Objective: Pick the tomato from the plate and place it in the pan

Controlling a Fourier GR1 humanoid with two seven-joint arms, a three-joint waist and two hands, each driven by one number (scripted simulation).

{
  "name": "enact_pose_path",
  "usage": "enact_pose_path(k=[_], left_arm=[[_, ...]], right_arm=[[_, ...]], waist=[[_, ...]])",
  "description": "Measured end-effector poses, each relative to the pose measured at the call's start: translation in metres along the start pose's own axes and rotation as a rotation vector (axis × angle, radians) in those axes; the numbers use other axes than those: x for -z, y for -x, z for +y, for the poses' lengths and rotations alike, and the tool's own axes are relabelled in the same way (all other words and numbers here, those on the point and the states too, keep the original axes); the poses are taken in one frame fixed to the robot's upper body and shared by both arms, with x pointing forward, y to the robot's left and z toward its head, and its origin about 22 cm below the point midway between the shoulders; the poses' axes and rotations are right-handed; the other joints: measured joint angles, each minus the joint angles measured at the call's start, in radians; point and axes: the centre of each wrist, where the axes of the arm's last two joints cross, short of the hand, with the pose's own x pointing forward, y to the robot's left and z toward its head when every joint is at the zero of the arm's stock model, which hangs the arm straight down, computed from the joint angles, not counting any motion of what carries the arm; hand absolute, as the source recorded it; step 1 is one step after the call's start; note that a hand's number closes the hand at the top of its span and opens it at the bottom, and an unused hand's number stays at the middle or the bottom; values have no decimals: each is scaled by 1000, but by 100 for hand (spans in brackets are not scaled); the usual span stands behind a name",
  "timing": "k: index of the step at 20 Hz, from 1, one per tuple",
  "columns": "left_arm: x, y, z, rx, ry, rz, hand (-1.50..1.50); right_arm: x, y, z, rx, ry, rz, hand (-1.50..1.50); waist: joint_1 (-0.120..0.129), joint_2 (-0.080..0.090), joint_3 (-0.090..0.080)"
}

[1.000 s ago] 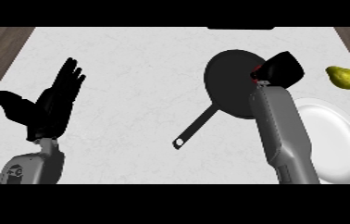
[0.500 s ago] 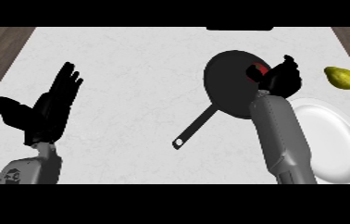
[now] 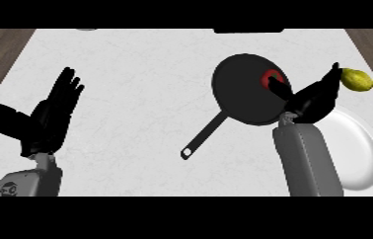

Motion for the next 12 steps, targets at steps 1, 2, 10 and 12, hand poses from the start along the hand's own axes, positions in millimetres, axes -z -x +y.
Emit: enact_pose_path(k=[1, 2, 10, 12], left_arm=[[-1, 1, 1, -1, -2, 3, 0], [1, 1, 4, 0, -10, 3, 0], [-1, 0, 4, -1, -17, 5, 0], [-1, -2, 3, -3, -18, 2, 0]], right_arm=[[-5, 5, -7, 30, -2, -1, -150], [-11, 10, -14, 57, -9, -10, -150], [-76, 49, -88, 236, -71, -73, -150], [-91, 59, -110, 247, -70, -82, -150]], waist=[[-3, -2, 0], [-8, -2, 0], [-16, 0, -1], [-14, 2, -1]])
